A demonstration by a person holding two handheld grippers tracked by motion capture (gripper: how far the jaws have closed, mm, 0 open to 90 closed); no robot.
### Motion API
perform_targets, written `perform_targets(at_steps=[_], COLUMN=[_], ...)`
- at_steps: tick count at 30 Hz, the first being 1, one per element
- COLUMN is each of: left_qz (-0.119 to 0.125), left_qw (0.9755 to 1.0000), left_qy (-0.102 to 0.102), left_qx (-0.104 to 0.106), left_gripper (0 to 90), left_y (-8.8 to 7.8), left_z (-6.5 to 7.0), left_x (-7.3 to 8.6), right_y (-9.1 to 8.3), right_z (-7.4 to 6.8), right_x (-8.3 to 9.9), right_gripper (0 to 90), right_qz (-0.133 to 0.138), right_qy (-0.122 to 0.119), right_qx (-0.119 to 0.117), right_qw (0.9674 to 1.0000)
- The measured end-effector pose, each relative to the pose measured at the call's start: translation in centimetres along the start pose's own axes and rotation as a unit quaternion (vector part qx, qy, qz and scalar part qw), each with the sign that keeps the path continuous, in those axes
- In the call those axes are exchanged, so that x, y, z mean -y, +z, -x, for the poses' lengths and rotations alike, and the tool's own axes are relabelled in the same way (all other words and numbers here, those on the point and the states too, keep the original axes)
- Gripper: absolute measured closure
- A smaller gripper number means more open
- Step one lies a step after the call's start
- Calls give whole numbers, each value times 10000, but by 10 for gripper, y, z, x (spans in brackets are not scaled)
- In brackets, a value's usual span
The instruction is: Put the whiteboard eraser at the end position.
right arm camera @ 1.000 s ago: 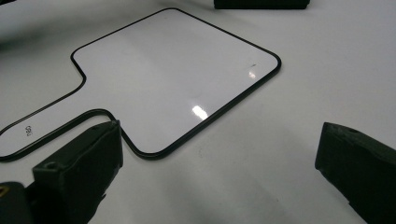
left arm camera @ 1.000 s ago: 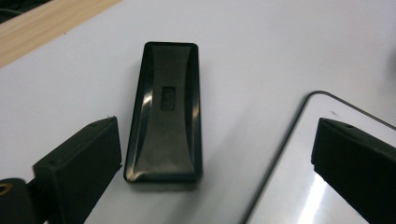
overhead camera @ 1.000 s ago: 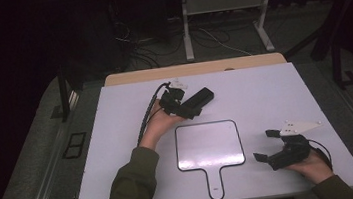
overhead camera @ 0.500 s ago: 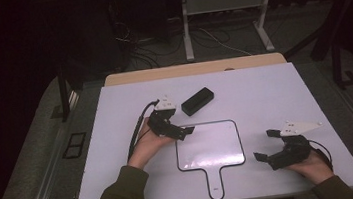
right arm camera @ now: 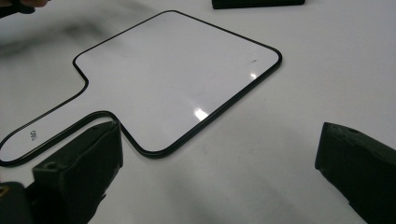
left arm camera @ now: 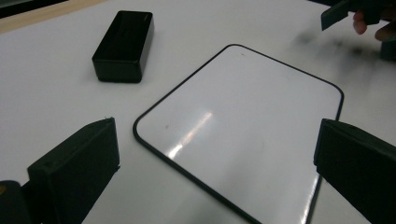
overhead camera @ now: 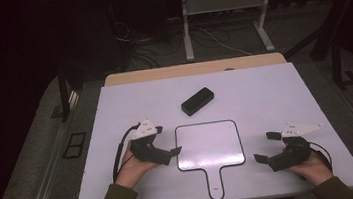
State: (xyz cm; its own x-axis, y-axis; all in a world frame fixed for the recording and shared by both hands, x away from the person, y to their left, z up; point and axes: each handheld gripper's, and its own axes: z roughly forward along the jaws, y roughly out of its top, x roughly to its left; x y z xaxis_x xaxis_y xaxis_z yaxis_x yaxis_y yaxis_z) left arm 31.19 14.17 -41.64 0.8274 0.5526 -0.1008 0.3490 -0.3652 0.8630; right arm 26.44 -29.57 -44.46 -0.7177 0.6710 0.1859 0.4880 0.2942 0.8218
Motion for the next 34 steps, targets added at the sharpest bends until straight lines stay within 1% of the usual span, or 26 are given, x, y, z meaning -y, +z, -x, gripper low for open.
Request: perform_targets(at_steps=[5, 10, 13, 15, 16, 19, 22, 29, 34], left_qz=[27, 92, 29, 26, 13, 7, 57, -2, 17], left_qw=[10000, 9997, 9995, 9993, 9994, 9995, 9995, 9996, 9997], left_qy=[-71, -116, -190, -288, -274, -232, -252, -243, -239], left_qx=[-29, -204, -235, -215, -200, -209, -165, -120, -106], left_gripper=[0, 0, 0, 0, 0, 0, 0, 0, 0], left_y=[-14, -28, -33, -36, -37, -39, -39, -35, -34], left_z=[2, 4, 3, 3, 3, 3, 3, 5, 6], left_x=[18, 33, 43, 48, 50, 51, 50, 49, 48], right_y=[0, 1, 1, 1, 2, 2, 2, 2, 1], right_z=[-1, -1, -2, -2, -2, -2, -3, -2, -2], right_x=[0, 0, 0, 0, 0, 0, 0, 0, 1], right_gripper=[0, 0, 0, 0, 0, 0, 0, 0, 0], right_qz=[-18, -30, -28, -37, -41, -47, -57, -60, -48], right_qy=[-11, -63, -66, -61, -72, -74, -75, -78, -96], right_qx=[22, 31, 37, 41, 42, 44, 51, 68, 72], right_qw=[10000, 10000, 10000, 10000, 10000, 10000, 9999, 9999, 9999])
